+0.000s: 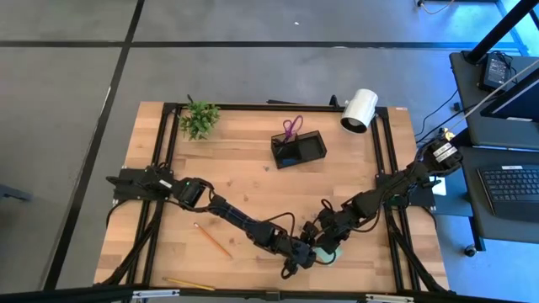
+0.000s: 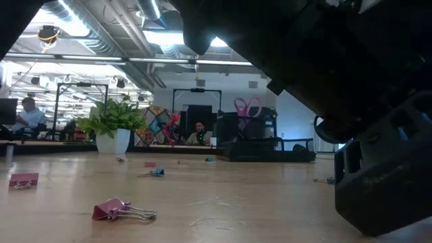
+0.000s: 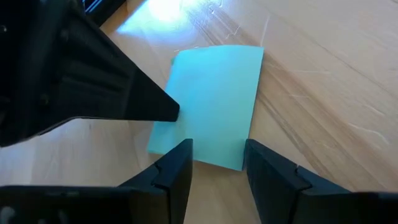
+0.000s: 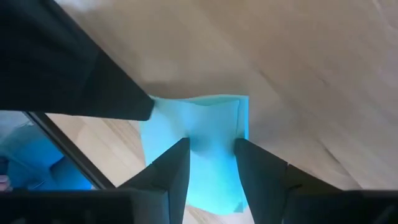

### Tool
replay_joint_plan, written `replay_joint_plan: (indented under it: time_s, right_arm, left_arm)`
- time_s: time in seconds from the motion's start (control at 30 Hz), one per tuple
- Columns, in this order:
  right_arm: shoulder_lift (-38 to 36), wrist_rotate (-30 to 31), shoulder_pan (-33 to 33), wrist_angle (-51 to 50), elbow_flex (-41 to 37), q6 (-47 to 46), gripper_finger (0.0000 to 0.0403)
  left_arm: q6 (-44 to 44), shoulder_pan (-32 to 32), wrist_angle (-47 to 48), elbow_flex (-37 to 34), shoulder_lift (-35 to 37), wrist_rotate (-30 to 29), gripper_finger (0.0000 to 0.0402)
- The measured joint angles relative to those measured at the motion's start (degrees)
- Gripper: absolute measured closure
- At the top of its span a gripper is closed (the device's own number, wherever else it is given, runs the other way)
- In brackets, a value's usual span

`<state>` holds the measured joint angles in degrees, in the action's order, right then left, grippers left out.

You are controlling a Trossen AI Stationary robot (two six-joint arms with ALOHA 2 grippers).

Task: Pick and place office supplies into organizer
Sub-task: Put the light blue sticky note into the black desk organizer

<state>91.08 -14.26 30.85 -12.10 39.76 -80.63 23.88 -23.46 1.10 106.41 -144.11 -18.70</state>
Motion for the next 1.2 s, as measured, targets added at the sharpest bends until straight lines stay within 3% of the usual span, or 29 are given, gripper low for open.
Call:
replay_joint_plan:
  time_s: [0.43, 0.93, 1.2]
  right_arm:
    - [0.2, -1.8, 0.0, 4.7, -0.1, 0.3, 0.0267]
    - [0.1, -9.8, 0.0, 7.9, -0.1, 0.1, 0.0267]
    - [0.1, -10.7, 0.0, 10.6, -0.1, -0.1, 0.0267]
  left_arm:
    - [-0.3, 0.0, 0.2, 0.0, 0.0, 0.2, 0.0261]
    - [-0.6, 0.0, 0.4, 0.0, 0.0, 0.2, 0.0261]
    - [-0.7, -0.1, 0.5, 0.0, 0.0, 0.1, 0.0261]
